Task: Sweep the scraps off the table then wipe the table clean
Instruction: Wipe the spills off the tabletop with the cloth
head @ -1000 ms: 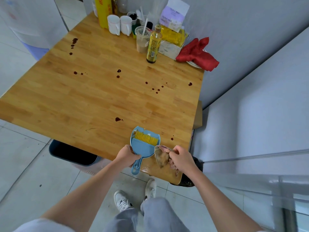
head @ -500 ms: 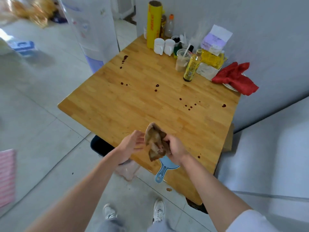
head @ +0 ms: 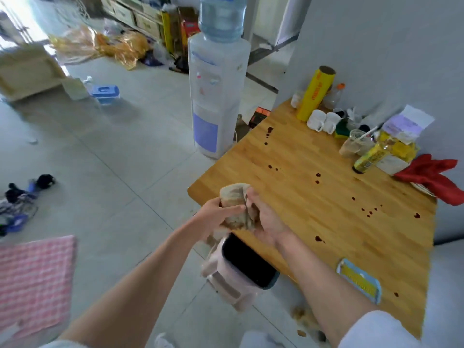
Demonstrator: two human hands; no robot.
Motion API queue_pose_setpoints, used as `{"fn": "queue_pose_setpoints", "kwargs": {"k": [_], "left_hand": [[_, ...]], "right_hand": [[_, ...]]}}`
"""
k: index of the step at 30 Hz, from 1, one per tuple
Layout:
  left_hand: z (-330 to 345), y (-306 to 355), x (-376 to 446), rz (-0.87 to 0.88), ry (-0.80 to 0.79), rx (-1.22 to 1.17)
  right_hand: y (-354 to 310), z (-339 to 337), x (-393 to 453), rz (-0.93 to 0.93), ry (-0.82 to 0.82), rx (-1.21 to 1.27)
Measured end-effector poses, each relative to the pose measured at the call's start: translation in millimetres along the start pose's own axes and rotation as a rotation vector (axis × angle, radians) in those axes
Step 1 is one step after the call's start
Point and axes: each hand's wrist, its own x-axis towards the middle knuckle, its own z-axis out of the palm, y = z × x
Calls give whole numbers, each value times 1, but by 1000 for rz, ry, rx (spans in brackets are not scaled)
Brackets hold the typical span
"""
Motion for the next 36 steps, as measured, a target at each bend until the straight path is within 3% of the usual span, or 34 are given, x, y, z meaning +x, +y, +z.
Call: {"fn": "queue_pose_setpoints", "kwargs": {"k": [4, 8, 13, 19, 24, 28, 36], "left_hand": [[-79, 29, 16, -15, 94, -34], [-126, 58, 61, -37, 144, 85], [-170, 91, 133, -61, 85, 235], [-219, 153, 202, -108, 88, 295], [-237, 217, 279, -85, -49, 328], [-241, 253, 353, -53, -142, 435], [-212, 308, 482, -65, -517, 733]], "right_hand": [[-2, 51, 46, -10, 86, 75], [-14, 67, 102, 16, 106, 20], [-22, 72, 191, 80, 385, 191], [-75, 93, 271, 89, 478, 295], [-133, 89, 333, 12, 363, 180], [-159, 69, 383, -59, 501, 286], [-192, 40, 433, -138, 790, 720]]}}
